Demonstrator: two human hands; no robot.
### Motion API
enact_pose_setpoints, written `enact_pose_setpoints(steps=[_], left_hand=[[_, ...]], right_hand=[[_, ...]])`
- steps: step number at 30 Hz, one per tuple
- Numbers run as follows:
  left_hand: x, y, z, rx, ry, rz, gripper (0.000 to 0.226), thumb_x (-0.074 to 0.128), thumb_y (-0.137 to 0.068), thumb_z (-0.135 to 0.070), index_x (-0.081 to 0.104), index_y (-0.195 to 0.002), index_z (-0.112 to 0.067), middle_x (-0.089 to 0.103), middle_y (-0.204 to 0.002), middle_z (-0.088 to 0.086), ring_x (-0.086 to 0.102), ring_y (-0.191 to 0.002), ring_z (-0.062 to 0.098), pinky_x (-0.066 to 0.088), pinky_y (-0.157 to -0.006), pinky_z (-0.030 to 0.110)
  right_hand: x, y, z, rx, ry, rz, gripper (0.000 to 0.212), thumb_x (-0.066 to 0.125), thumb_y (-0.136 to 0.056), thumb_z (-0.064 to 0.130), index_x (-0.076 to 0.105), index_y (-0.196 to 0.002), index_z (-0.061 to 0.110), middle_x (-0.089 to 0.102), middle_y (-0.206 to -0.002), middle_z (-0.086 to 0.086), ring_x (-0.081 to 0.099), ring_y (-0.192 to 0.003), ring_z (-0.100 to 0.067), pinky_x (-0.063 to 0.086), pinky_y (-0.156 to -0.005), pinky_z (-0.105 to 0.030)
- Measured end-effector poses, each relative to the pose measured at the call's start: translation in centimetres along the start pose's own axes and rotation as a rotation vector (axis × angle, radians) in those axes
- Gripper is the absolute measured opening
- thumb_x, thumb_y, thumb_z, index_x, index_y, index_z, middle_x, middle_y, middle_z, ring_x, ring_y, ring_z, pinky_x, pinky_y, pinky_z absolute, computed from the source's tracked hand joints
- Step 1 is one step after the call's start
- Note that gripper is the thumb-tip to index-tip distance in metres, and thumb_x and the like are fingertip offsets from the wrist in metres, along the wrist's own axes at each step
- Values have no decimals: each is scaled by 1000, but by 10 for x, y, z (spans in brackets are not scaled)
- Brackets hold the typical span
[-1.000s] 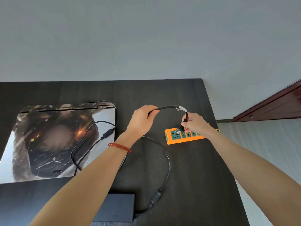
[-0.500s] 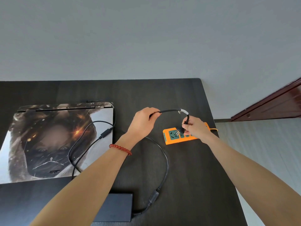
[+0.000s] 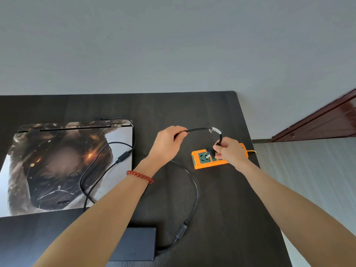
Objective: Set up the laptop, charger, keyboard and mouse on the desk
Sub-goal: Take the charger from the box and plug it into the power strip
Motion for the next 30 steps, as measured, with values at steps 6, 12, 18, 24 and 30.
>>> enact_pose_setpoints(steps=[6,12,18,24,30], left_hand=[[-17,-2,13,-26,-8,-81,22,48,-93,-18,64,-108,-12,57,-87,-5,52,-81,10,36,-64,8],[-33,9,34,-73,-17,-152,22,49,-93,-19,64,-107,-11,59,-86,0,52,-79,14,37,-73,19],[-34,33,56,-124,-12,-191,21,51,-92,-19,66,-105,-12,58,-83,1,51,-75,15,35,-69,19],[-33,52,64,-113,-15,-123,19,54,-91,-20,67,-103,-12,65,-88,6,55,-77,13,35,-67,12],[-39,91,49,16,-337,-52,20,52,-92,-24,67,-98,-12,63,-83,7,57,-82,25,32,-65,23]], right_hand=[[9,11,11,-98,171,-98,14,59,-88,19,48,-85,11,63,-79,-7,65,-68,-18,49,-60,-26],[30,28,22,-236,344,-95,14,58,-89,15,44,-86,14,56,-87,-6,58,-79,-19,46,-66,-29],[43,37,25,-330,480,-101,26,53,-92,13,54,-116,4,52,-109,-11,62,-92,-23,51,-77,-32],[47,35,19,-296,467,-119,33,59,-87,7,55,-119,0,53,-114,-13,64,-92,-27,53,-77,-32],[41,33,15,-253,540,-153,36,60,-87,12,53,-122,4,53,-118,-12,63,-93,-29,52,-68,-34]])
Point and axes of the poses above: each hand's wrist, its own y-axis away from the middle knuckle, its own x-axis out of the palm, z = x × y, the point moved 7 cm from there along -y, towards the middle knuckle
